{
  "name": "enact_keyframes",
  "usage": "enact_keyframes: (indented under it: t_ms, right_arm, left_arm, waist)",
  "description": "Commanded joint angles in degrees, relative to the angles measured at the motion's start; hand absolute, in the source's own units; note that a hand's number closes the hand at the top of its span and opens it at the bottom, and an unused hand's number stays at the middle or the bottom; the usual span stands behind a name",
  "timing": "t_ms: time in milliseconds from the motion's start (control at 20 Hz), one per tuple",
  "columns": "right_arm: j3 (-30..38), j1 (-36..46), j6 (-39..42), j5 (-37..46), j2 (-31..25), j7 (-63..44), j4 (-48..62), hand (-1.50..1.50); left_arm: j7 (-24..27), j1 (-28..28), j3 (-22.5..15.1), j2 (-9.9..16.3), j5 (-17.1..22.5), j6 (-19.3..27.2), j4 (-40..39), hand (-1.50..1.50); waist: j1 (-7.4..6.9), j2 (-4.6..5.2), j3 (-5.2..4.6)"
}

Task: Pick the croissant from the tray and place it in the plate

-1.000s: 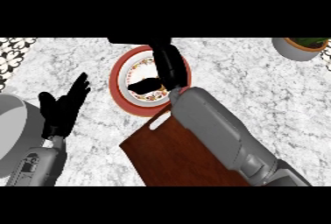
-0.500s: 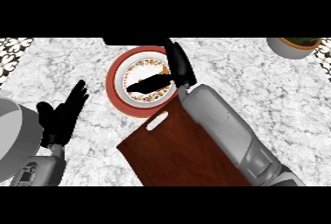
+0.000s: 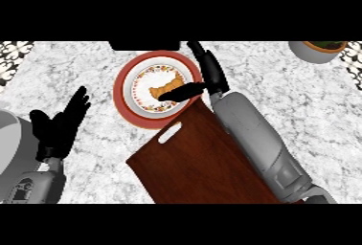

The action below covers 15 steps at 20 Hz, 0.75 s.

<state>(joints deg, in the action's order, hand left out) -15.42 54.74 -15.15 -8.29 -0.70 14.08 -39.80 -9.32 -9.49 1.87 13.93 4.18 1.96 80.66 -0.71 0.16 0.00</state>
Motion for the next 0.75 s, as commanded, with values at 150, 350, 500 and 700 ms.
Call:
enact_keyframes:
  t_ms: [150, 350, 500, 700]
  right_arm:
    - [4.7, 0.5, 1.8, 2.9, -0.8, 4.2, 5.3, -1.5]
    - [5.3, -2.6, 4.9, 4.2, -3.9, 6.8, 6.0, -1.5]
    - [6.1, -0.1, 6.0, 5.7, -5.1, 4.5, 7.3, -1.5]
    - [8.2, 0.0, 6.9, 6.8, -5.2, 4.8, 8.9, -1.5]
  left_arm:
    - [-1.0, -1.0, 0.1, -1.2, -1.9, 0.9, 0.3, 0.0]
    - [-1.9, -0.6, 1.2, -0.4, -0.3, -1.5, 0.9, 0.0]
    - [1.8, 1.2, 0.7, -1.5, -2.3, -0.8, -0.5, 0.0]
    - [-0.4, -2.0, 2.9, -0.1, -1.3, -2.1, -1.7, 0.0]
  waist:
    - [0.13, -0.01, 0.0]
    - [0.22, -0.04, 0.0]
    - [0.13, 0.01, -0.01]
    - [0.06, 0.05, 0.0]
